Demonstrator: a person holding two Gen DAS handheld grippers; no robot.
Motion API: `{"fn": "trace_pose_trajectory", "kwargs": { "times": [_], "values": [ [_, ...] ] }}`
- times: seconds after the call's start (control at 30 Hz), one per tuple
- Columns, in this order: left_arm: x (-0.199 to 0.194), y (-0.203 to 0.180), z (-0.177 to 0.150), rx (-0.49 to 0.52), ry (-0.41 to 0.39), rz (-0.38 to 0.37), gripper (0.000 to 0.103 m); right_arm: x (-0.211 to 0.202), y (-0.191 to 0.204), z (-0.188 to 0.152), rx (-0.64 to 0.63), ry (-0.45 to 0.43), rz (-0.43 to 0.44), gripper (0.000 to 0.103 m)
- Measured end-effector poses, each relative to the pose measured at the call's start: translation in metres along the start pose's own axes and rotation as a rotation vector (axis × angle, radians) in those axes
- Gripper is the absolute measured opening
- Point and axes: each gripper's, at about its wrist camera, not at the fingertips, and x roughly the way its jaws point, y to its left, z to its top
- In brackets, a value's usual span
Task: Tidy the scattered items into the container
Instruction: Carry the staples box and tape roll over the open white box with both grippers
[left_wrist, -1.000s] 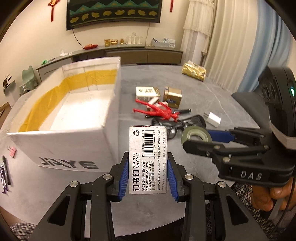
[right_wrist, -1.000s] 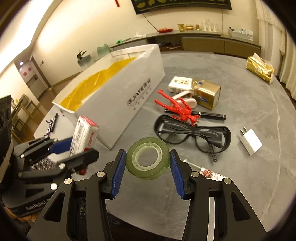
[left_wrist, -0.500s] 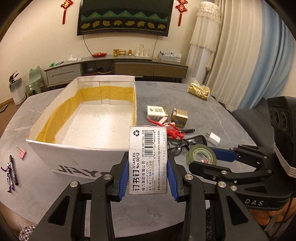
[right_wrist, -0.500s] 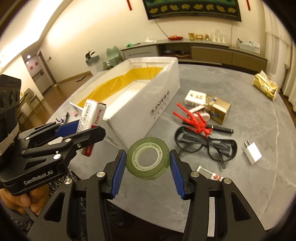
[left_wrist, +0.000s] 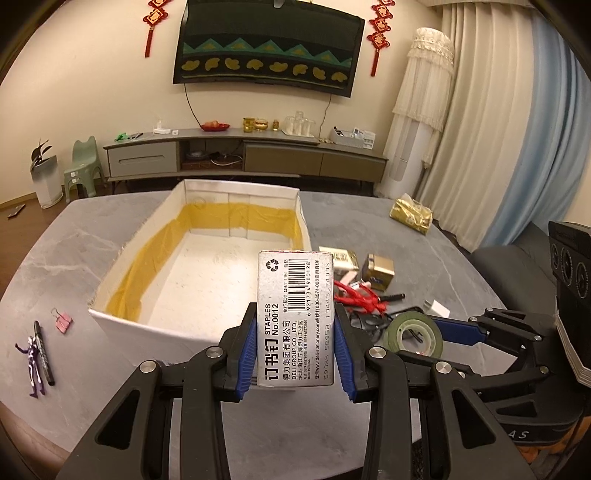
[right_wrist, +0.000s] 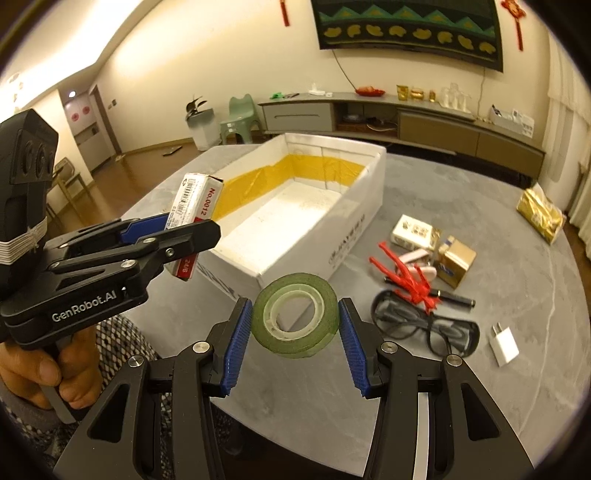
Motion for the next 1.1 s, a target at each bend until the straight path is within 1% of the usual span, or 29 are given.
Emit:
{"fn": "trace_pose_trajectory", "kwargs": {
  "times": [0.67,1.1],
  "values": [
    [0.002,0.040,0.039,-0.010,-0.024,-0.005,0.039,0.019,0.031,0.061,-0.130,-0.023,-0.001,0.050],
    [0.021,0.064,0.067,-0.035,0.013,-0.038,0.039,0.044,0.030,0.094,-0.167,-0.008,-0.008,0.050]
  ]
}}
